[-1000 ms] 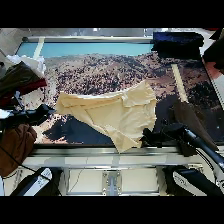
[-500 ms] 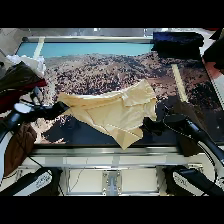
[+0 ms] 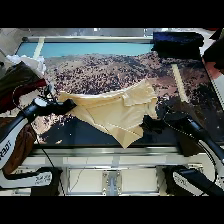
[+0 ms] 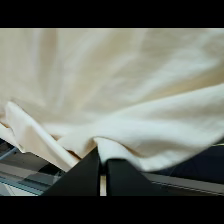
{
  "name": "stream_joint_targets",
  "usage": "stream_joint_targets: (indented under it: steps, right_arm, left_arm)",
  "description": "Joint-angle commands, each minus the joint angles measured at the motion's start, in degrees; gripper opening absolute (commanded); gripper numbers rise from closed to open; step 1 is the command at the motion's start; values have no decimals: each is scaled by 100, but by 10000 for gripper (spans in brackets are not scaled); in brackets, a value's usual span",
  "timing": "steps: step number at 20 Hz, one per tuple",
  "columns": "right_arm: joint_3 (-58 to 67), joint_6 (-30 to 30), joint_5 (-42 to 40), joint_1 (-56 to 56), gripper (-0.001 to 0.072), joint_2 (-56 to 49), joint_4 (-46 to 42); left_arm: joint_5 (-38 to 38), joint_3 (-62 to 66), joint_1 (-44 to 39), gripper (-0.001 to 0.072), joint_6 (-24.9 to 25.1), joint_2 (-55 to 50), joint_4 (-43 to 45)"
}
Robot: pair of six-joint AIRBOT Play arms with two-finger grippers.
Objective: Fold the shirts.
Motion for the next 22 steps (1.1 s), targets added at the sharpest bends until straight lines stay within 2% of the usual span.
stream_joint_targets:
  steps: [1,2,3,4,9,13,15,16,19,22]
  right_arm:
    - [7,0,59,4,16,0,-9]
    - [7,0,81,4,16,0,-9]
    - [7,0,87,4,16,0,-9]
    - [7,0,81,4,16,0,-9]
    - [428,-271,-258,2,16,396,-175]
    - [1467,-286,-1174,2,15,1602,-507]
    - [2194,-262,-1705,2,15,2358,-726]
    - [2577,-212,-1825,2,15,2715,-831]
    - [3899,221,-1768,2,13,3488,-1331]
    - [5289,260,-1777,2,13,3510,-1672]
  left_arm:
    - [44,170,-136,308,2,-229,-160]
    - [42,181,-201,218,7,-238,-157]
    - [37,184,-260,74,24,-236,-160]
    - [17,199,-306,15,55,-232,-157]
    - [-968,529,11,14,151,341,127]
    - [-2664,597,848,14,155,1937,667]
    - [-3388,619,1381,14,369,3034,667]
    - [-3571,688,1668,14,409,3635,667]
    - [-3348,1309,2448,14,507,5191,667]
    - [-3294,2549,3088,12,752,5818,994]
